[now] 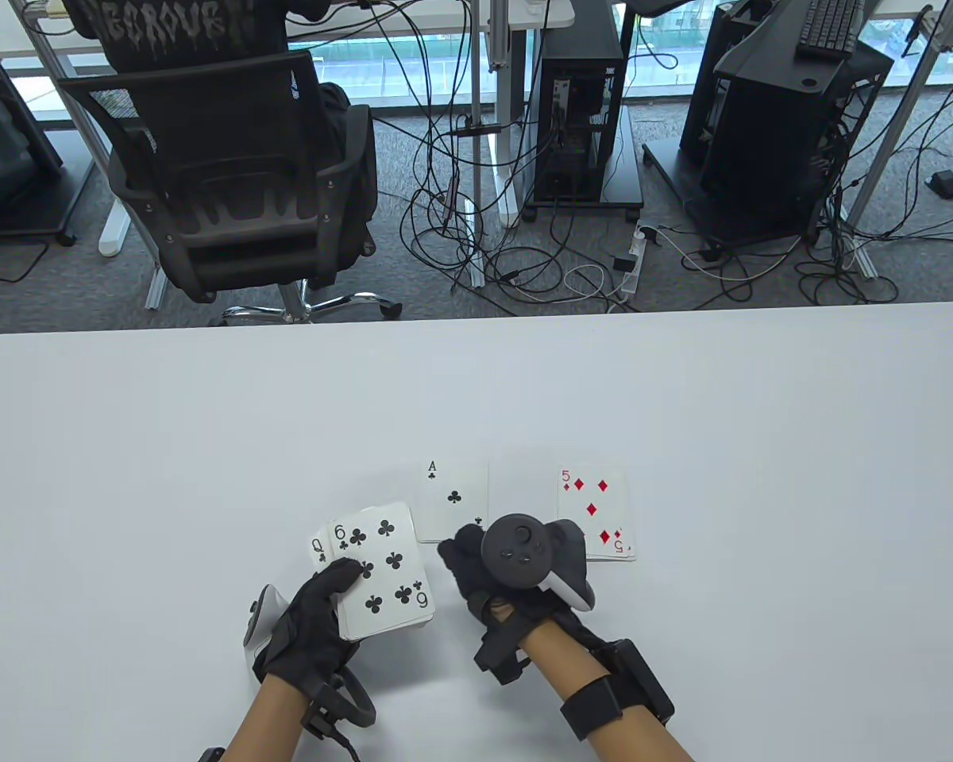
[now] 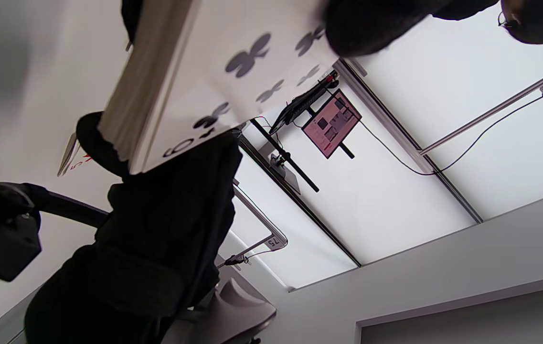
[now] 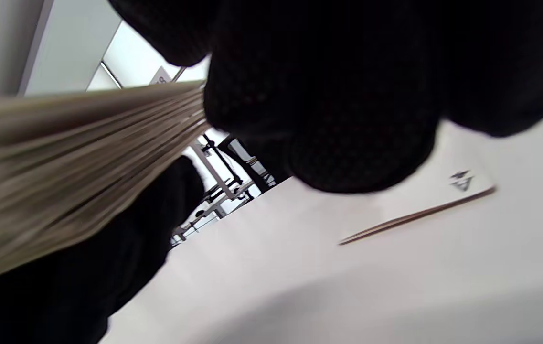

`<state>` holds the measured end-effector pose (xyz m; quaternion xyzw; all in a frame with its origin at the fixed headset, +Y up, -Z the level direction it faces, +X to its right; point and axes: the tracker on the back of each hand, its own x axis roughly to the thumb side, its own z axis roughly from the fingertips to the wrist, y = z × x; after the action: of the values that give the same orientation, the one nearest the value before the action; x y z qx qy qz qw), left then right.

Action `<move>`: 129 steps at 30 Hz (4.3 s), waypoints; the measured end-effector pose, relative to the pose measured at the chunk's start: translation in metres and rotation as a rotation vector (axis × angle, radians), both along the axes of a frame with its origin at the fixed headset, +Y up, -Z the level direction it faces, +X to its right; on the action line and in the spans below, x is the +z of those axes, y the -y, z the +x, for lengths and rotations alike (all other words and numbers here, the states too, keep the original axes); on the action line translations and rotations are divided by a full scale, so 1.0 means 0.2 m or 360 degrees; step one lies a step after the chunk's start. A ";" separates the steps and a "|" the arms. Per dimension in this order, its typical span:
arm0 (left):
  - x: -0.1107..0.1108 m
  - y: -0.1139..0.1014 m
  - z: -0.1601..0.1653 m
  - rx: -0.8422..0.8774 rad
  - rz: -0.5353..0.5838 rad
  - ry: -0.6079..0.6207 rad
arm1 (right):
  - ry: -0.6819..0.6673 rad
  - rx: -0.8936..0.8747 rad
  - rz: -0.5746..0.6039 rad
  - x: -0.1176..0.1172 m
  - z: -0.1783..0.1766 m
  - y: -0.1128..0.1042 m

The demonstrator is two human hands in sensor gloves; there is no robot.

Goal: Playing card suit sorting

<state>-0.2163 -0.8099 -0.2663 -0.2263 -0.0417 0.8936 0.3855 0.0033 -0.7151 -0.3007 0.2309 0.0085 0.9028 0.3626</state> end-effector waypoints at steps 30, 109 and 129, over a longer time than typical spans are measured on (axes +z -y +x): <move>0.00 0.00 -0.01 0.0008 0.0011 -0.0027 | 0.0523 -0.0790 -0.0523 -0.26 0.16 0.11; -0.01 0.00 -0.02 0.0036 0.0016 -0.0034 | 0.0074 -0.0512 -0.0357 -0.22 0.04 0.05; -0.01 0.00 -0.02 0.0014 -0.0012 -0.0048 | 0.0859 0.0231 -0.0414 -0.49 0.14 0.25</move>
<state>-0.2203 -0.8106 -0.2677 -0.2140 -0.0335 0.8988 0.3812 0.0311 -0.7660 -0.3991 -0.0669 0.0437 0.9464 0.3129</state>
